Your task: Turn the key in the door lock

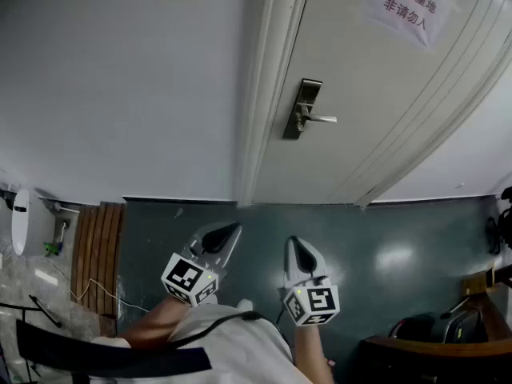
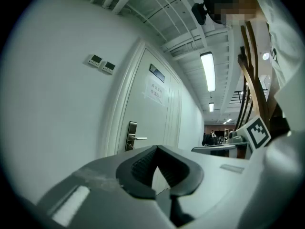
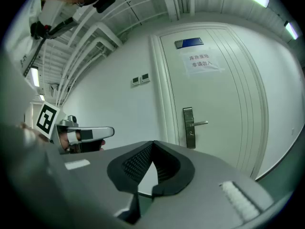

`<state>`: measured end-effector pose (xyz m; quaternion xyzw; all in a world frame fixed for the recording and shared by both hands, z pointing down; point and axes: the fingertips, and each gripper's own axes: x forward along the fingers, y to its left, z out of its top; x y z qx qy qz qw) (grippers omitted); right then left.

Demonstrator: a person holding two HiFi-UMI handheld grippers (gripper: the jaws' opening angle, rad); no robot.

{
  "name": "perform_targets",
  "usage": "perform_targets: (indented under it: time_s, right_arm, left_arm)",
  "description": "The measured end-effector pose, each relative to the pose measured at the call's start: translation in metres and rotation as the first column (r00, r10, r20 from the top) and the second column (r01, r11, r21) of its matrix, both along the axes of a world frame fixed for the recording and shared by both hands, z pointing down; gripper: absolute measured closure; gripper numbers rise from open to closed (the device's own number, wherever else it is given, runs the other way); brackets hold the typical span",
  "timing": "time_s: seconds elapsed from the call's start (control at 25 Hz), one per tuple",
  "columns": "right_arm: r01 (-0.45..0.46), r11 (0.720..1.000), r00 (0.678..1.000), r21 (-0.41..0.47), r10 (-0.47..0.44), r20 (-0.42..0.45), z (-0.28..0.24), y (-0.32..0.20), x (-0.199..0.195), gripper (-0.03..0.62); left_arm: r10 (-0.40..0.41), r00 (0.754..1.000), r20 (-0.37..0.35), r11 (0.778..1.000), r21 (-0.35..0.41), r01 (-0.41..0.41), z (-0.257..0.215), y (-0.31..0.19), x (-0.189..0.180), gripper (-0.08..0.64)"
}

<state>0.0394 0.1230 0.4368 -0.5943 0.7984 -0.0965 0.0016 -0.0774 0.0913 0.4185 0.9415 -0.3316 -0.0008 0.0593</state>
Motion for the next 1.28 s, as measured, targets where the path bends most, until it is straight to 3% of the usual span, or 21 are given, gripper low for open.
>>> perform_targets:
  time_s: [0.4,0.64,1.28]
  right_arm:
    - [-0.005,1.0,1.0,0.012,0.005,0.009,-0.003,-0.007,0.008,0.584]
    - [-0.022,0.999,0.998,0.036,0.02,0.063,-0.002,0.001,0.024,0.584]
    - [-0.001,1.0,0.998,-0.019,0.002,0.062,0.024,0.021,0.067,0.583]
  left_arm:
    - [-0.007,1.0,0.002,1.0,0.005,0.007,-0.001,-0.007,0.003,0.555]
    - [0.003,1.0,0.018,1.0,0.008,-0.003,0.0,-0.001,0.014,0.555]
    - [-0.05,0.998,0.027,0.999,-0.004,0.05,0.012,0.024,0.046,0.555]
